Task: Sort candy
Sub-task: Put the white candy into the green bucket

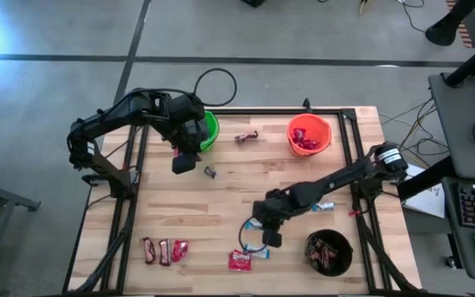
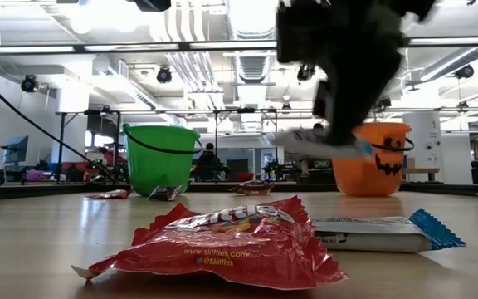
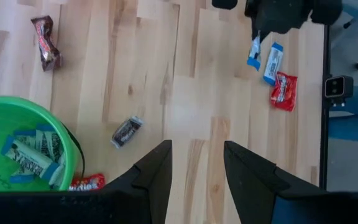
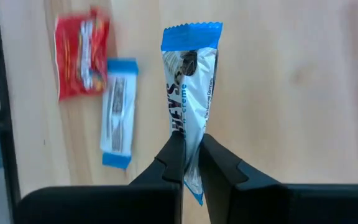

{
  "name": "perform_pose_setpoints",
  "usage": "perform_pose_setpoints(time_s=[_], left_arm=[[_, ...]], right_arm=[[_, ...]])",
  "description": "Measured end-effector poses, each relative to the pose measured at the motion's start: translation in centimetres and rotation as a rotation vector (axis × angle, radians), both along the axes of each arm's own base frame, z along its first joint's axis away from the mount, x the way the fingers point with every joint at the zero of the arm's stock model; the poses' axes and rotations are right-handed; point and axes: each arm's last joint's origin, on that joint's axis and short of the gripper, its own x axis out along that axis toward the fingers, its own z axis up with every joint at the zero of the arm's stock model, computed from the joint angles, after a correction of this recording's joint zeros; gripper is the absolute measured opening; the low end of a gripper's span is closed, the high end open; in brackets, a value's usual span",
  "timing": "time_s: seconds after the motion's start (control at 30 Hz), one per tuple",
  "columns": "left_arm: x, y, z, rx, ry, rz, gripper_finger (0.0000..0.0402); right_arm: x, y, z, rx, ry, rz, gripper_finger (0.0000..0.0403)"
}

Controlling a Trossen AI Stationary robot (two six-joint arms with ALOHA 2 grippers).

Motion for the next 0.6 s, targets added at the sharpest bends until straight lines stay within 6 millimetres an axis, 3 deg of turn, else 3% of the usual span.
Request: perform_pose_setpoints(time_s=[0.4,0.6], left_arm=[[0.5,0.0,0.3,-0.030,-0.064,-0.016,0.0127],[0.7,0.0,0.4,-0.039,-0.089,-0.013,0.0127]], right_arm=[[2.3,-3.6,7.8,-0.161,-0.175,-0.007,0.0021],[3.0,-5.8,10.6,-0.257,-0.230,-0.036,0.0021]])
